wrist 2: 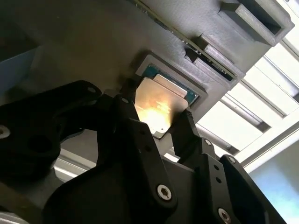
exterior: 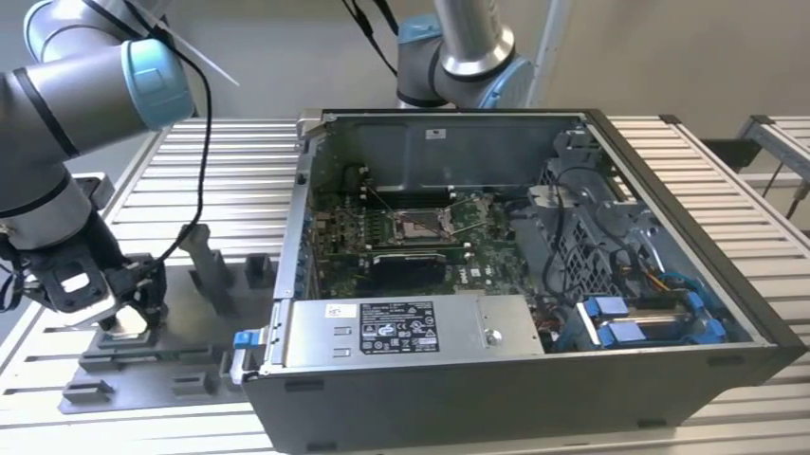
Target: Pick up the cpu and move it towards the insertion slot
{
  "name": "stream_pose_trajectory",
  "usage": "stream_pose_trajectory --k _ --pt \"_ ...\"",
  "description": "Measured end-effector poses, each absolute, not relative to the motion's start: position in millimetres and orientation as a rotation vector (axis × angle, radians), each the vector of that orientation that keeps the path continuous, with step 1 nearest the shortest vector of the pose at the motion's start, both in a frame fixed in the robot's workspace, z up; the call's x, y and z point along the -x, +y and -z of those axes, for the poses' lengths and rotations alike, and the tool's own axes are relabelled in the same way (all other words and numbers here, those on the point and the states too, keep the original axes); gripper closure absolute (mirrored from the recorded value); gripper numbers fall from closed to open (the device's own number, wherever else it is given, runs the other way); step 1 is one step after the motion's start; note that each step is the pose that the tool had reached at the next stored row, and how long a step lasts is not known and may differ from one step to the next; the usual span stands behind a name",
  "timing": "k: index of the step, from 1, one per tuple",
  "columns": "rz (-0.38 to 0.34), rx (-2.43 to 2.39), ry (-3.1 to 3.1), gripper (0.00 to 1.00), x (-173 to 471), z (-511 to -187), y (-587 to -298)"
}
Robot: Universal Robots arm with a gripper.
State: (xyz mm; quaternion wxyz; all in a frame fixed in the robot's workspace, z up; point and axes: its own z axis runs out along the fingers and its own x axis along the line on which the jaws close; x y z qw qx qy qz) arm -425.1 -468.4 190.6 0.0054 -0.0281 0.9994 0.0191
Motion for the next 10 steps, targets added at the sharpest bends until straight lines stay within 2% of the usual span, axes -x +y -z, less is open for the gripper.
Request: stream_pose_trajectory --k 10 --pt "-0.059 0.085 3.130 1.00 425.1 -232.0 -468.1"
